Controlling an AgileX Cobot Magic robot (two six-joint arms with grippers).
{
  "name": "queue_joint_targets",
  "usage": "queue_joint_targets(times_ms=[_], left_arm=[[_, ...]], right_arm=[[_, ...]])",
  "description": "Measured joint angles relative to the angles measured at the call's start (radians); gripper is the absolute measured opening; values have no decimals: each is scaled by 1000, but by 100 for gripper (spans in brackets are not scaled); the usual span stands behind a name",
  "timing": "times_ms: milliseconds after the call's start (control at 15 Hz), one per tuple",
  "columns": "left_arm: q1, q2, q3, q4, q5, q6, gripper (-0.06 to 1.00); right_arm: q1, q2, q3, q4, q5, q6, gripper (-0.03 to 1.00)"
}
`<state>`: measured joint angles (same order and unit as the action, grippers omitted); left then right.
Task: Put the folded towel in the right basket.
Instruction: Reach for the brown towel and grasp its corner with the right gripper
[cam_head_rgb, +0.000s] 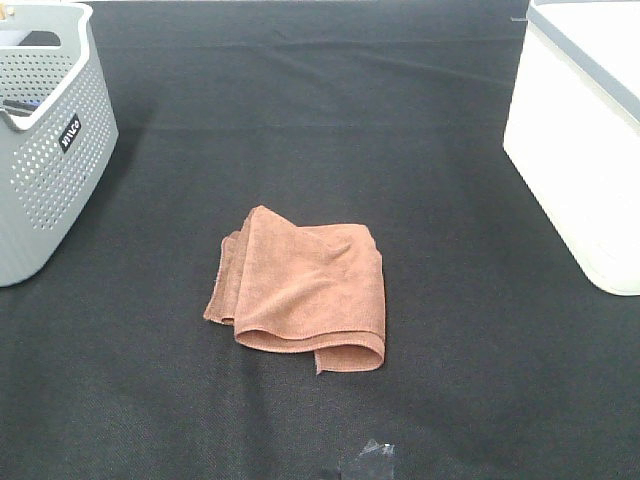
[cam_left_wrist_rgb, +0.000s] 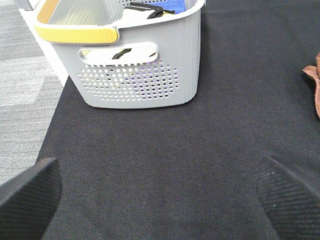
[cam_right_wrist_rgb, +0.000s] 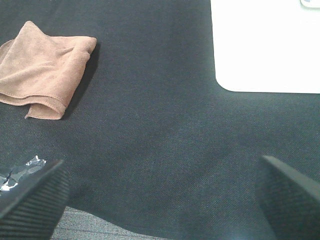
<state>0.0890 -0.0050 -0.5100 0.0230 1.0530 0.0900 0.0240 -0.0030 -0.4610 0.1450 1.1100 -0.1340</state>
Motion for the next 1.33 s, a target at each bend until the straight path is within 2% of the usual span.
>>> queue_joint_targets(times_ms=[1333], left_arm=[[0, 0, 0, 0, 0, 0, 99]], right_arm=[[0, 0, 7, 0, -1, 1, 98]])
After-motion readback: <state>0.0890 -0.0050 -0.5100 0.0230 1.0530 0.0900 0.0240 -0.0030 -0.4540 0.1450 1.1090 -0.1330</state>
